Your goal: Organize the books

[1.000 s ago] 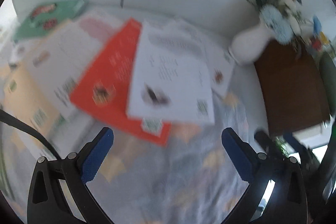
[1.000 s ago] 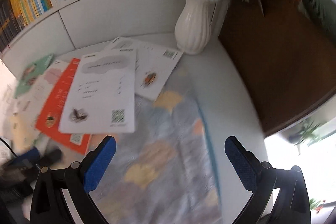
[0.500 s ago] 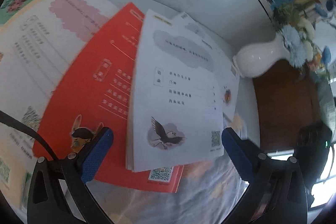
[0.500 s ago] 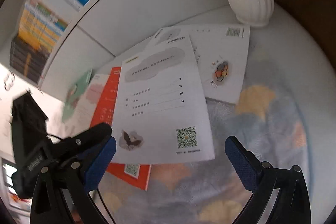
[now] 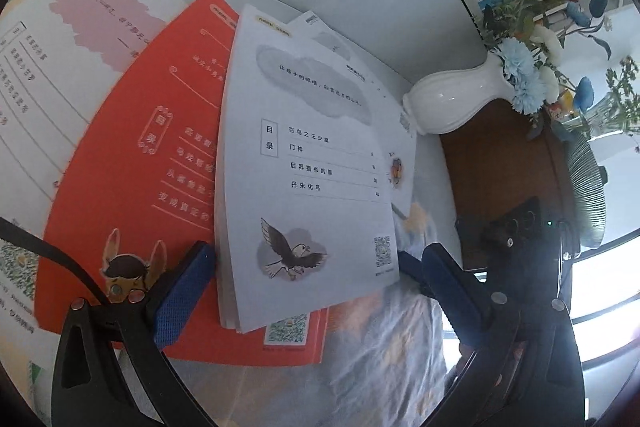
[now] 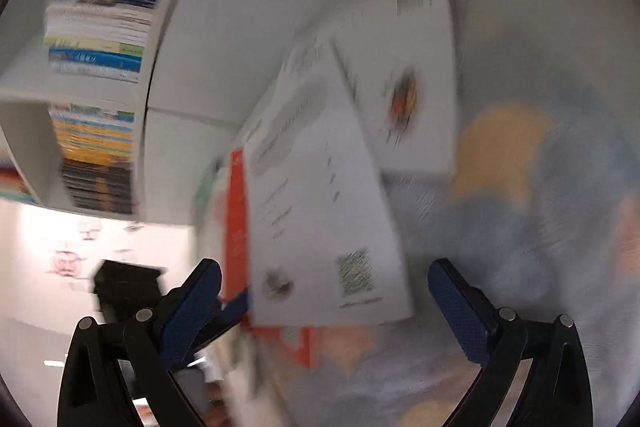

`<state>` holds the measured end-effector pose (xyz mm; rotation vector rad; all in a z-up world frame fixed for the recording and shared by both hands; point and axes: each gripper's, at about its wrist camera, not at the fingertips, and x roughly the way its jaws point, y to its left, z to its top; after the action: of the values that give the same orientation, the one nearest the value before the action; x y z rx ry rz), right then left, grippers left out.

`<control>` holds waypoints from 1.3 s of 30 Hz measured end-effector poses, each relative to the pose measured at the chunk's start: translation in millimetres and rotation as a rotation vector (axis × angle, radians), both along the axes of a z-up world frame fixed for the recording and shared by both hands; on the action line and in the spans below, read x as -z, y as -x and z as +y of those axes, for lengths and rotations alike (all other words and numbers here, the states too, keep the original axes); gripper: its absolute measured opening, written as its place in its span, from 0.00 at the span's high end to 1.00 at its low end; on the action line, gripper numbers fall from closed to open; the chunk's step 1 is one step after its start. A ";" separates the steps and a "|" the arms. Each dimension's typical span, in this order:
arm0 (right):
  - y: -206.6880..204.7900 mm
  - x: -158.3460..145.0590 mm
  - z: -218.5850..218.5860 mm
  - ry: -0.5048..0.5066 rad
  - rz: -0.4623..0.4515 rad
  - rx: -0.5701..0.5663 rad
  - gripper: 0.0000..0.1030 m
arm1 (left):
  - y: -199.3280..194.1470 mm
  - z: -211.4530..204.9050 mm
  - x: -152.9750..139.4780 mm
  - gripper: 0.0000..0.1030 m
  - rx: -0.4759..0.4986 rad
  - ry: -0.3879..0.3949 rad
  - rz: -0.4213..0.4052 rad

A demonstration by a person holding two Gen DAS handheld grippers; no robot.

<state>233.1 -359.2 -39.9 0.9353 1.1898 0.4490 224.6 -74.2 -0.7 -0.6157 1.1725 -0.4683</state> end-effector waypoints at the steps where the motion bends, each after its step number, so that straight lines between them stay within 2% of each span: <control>1: -1.8 -0.2 -1.0 -0.015 -0.012 0.012 0.00 | 0.0 0.2 -0.1 0.01 -0.002 0.000 -0.001; 6: 2.6 0.3 7.6 -0.017 -0.036 0.011 0.00 | 5.2 -7.0 -2.2 0.01 0.006 -0.049 -0.034; 8: 4.0 3.8 5.0 -0.049 -0.027 0.033 0.08 | 6.8 -8.2 -2.7 0.01 0.011 -0.059 -0.051; 9: 5.3 5.8 -0.8 -0.071 -0.016 0.052 0.24 | 7.2 -7.7 -2.6 0.01 0.014 -0.063 -0.055; 10: 7.5 8.8 -7.9 -0.090 -0.002 0.065 0.62 | 7.8 -8.0 -2.7 0.01 0.017 -0.069 -0.060; 11: 6.6 14.6 -9.7 -0.115 0.029 0.043 0.80 | 8.2 -9.4 -3.0 0.01 0.022 -0.077 -0.064; 12: 6.8 21.7 -6.7 -0.165 0.059 -0.007 0.85 | 9.1 -11.7 -3.5 0.01 0.029 -0.092 -0.071; 13: 8.5 27.0 1.8 -0.203 0.070 -0.061 0.85 | 9.5 -13.7 -3.8 0.01 0.034 -0.105 -0.077; 15: 14.4 28.7 19.2 -0.081 0.053 -0.093 0.83 | 10.6 -17.2 -4.5 0.01 0.049 -0.123 -0.088; 16: 16.4 30.1 20.3 -0.099 0.037 -0.067 0.83 | 11.5 -18.5 -4.8 0.01 0.058 -0.124 -0.091; 18: 19.7 37.3 12.6 -0.175 0.036 0.081 0.84 | 14.1 -18.9 -4.9 0.01 0.070 -0.119 -0.097; 21: 24.7 41.3 2.0 -0.243 0.009 0.254 0.91 | 16.0 -15.3 -4.0 0.01 0.063 -0.093 -0.102; 24: 30.3 29.5 7.3 -0.330 -0.017 0.252 0.96 | 14.3 -6.3 -2.0 0.01 -0.002 -0.030 -0.075; 26: 41.6 22.6 9.3 -0.410 0.015 0.268 0.96 | 12.5 -3.4 -0.7 0.01 -0.049 0.007 -0.033; 28: 60.4 17.7 10.5 -0.450 0.049 0.289 0.96 | 11.4 1.0 6.1 0.01 -0.077 0.136 0.028; 29: 68.9 15.8 10.8 -0.447 0.057 0.285 0.96 | 11.2 3.9 14.7 0.01 -0.082 0.261 0.074; 30: 81.7 12.1 10.2 -0.430 0.060 0.278 0.96 | 12.0 5.5 30.4 0.00 -0.098 0.439 0.155; 32: 104.1 8.5 0.0 -0.442 0.063 0.282 0.96 | 18.1 2.7 57.3 0.01 -0.137 0.661 0.292; 33: 115.7 7.5 -0.5 -0.455 0.071 0.292 0.96 | 18.3 2.1 58.2 0.01 -0.115 0.699 0.284; 34: 128.5 7.6 -7.2 -0.470 0.078 0.303 0.96 | 17.3 0.5 57.3 0.01 -0.075 0.702 0.275; 35: 139.6 7.7 -9.6 -0.473 0.083 0.311 0.96 | 17.0 -2.5 55.3 0.01 -0.035 0.693 0.268; 39: 160.0 7.8 -9.6 -0.454 0.099 0.339 0.96 | 34.4 -15.4 46.8 0.03 0.006 0.632 0.270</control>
<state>73.1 -368.8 -47.7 1.5377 1.0058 0.4082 190.3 -89.6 -47.5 -1.2494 1.2808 -0.7891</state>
